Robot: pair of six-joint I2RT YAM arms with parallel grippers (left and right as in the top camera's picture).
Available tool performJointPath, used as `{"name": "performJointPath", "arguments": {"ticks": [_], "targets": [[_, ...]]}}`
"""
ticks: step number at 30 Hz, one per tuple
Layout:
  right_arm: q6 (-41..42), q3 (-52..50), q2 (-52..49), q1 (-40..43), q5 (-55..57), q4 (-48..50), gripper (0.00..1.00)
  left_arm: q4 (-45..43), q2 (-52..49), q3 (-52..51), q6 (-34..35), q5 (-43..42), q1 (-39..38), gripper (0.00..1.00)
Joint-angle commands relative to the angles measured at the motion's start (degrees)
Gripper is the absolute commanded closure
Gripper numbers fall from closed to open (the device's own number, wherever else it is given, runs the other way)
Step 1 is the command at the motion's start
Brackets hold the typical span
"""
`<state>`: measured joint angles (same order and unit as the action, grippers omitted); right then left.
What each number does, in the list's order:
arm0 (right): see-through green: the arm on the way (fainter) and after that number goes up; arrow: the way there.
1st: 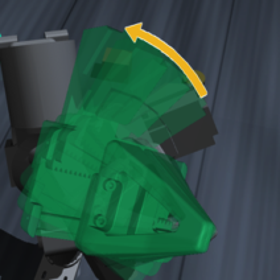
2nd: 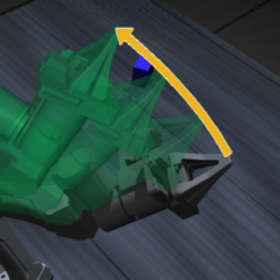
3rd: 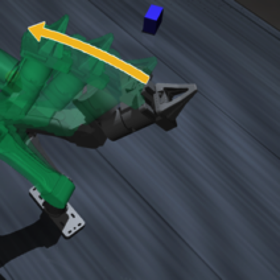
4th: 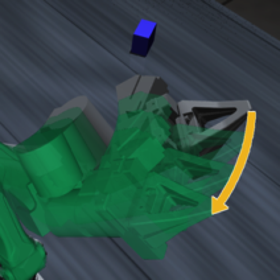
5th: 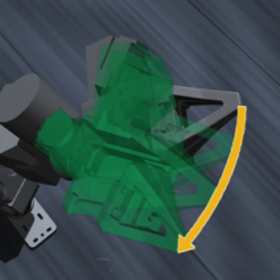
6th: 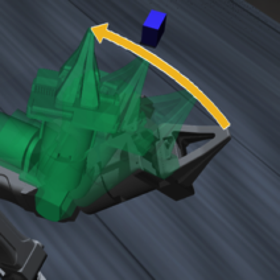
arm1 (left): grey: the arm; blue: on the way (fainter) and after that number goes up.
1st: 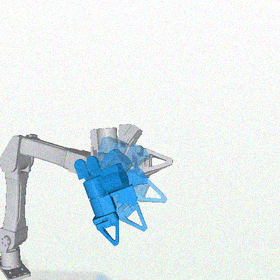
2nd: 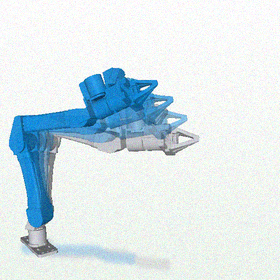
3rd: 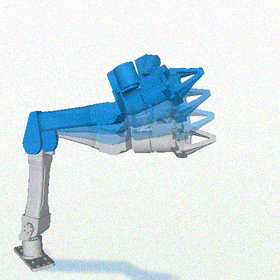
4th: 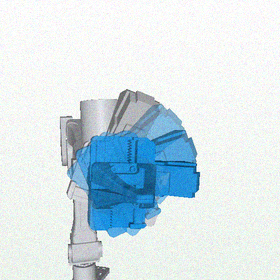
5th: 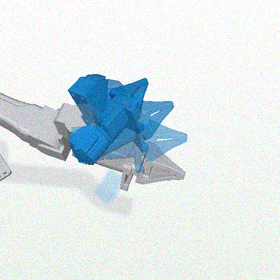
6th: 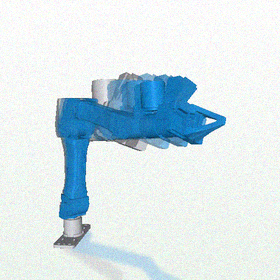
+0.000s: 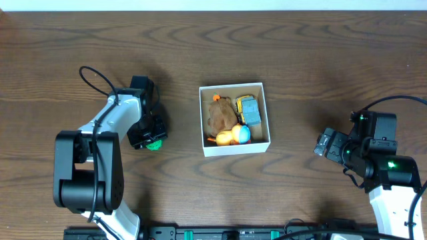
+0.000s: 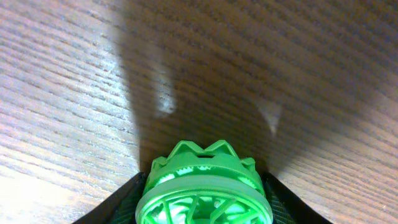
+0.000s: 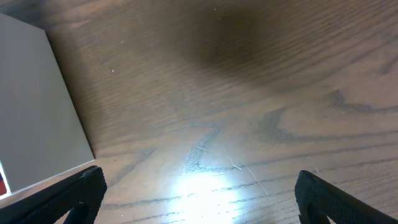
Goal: Pack container
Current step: 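Grasp the green lid with the left gripper and lift it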
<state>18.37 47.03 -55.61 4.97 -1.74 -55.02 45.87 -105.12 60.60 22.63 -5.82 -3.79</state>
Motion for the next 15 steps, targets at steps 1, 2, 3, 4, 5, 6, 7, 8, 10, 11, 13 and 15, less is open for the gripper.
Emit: {"name": "performJointPath", "arguments": {"ticks": [1,2,3,4,5,6,7,8,10,11,13,15], "targets": [[-0.9,-0.2,0.0,0.2,-0.2,0.0,0.02,0.1,-0.4,-1.0,0.2,1.1,0.2,0.55],[-0.9,-0.2,0.0,0.2,-0.2,0.0,0.02,0.1,-0.4,-1.0,0.2,1.1,0.2,0.57],[-0.9,-0.2,0.0,0.2,-0.2,0.0,0.02,0.1,-0.4,-0.9,0.2,1.1,0.2,0.57],[-0.9,-0.2,0.0,0.2,-0.2,0.0,0.02,0.1,-0.3,-0.7,0.2,1.1,0.2,0.58],[-0.9,-0.2,0.0,0.2,-0.2,0.0,0.02,0.1,-0.2,-0.6,0.2,1.1,0.2,0.59],[-0.9,-0.2,0.0,0.2,-0.3,0.0,0.02,0.2,0.1,-0.3,0.2,1.1,0.2,0.61],[-0.9,-0.2,0.0,0.2,-0.3,-0.1,0.02,0.4,0.3,0.1,0.2,1.1,0.2,0.63],[-0.9,-0.2,0.0,0.2,-0.2,-0.1,0.02,0.7,0.7,0.7,0.2,1.1,0.2,0.66],[-0.9,-0.2,0.0,0.2,-0.2,0.0,0.02,1.7,1.6,2.1,0.2,1.1,0.2,0.71],[-0.9,-0.2,0.0,0.2,-0.2,0.0,0.02,2.5,2.3,3.2,0.2,1.1,0.2,0.73],[-0.9,-0.2,0.0,0.2,-0.2,0.0,0.02,3.7,3.8,4.8,0.2,1.1,-0.1,0.73],[-0.9,-0.2,0.0,0.2,-0.2,0.0,0.02,4.8,6.1,6.4,0.2,1.0,-0.9,0.74]]}}
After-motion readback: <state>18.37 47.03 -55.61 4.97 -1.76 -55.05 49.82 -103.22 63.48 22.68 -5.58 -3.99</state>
